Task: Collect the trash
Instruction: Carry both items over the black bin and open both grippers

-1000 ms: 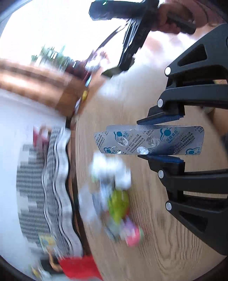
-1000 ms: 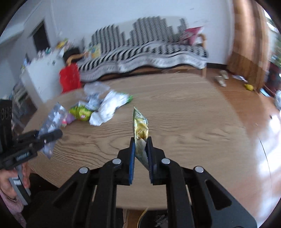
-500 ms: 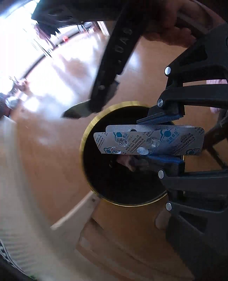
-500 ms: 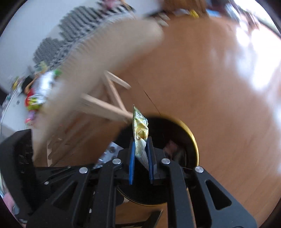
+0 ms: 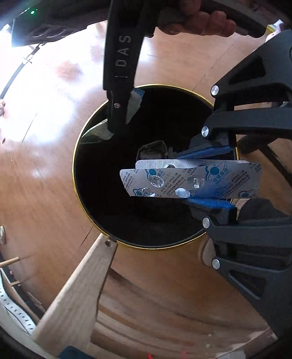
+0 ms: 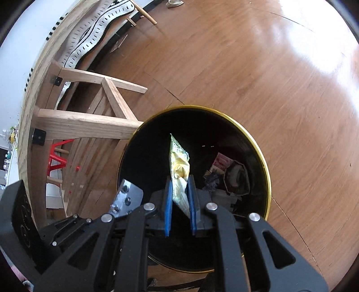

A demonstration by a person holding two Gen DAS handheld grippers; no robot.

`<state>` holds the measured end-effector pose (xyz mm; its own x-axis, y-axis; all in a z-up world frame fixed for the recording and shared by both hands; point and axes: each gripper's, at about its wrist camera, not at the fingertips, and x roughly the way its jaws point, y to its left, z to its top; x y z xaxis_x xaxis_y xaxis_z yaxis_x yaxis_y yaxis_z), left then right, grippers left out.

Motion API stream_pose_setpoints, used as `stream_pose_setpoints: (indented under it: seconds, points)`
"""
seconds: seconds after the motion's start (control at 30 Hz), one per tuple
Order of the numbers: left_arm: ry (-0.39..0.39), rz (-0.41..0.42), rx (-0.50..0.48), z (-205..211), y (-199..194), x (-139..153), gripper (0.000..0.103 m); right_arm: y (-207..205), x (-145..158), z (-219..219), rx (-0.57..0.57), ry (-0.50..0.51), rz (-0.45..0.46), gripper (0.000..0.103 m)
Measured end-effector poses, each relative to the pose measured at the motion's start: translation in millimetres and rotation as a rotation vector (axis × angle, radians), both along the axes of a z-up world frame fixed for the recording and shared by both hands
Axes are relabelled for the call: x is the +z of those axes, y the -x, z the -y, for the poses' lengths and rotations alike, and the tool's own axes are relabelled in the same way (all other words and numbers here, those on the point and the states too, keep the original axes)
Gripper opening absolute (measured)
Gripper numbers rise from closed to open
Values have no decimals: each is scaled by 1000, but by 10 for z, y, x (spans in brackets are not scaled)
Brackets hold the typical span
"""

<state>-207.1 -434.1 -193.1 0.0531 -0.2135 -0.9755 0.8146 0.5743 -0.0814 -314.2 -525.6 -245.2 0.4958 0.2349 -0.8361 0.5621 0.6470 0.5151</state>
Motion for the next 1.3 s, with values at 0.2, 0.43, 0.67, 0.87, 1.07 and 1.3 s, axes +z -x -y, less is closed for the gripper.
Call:
stream_pose_setpoints:
  seconds: [0.2,0.43,0.67,0.87,1.07,1.3]
  points:
    - [36,-21,-18,-10,-5,14,31,-54,13,-28,0,7,2,13]
    - [46,-23,-20,17,15,-17,31,-80,75,-51,-4,18,8,13]
    - [72,-24,-20,101,97,129,31,-54,83,-24,-14,1,18,13]
    - [52,-9,-61,108,172,117,31,7,107,9,-26,-3,23,13]
    - [48,-6,-57,64,129,86,31,27,91,18,-39,-14,24,13]
    - [68,-19,-47,73,128,105,31,-22,59,-5,-29,-27,18,13]
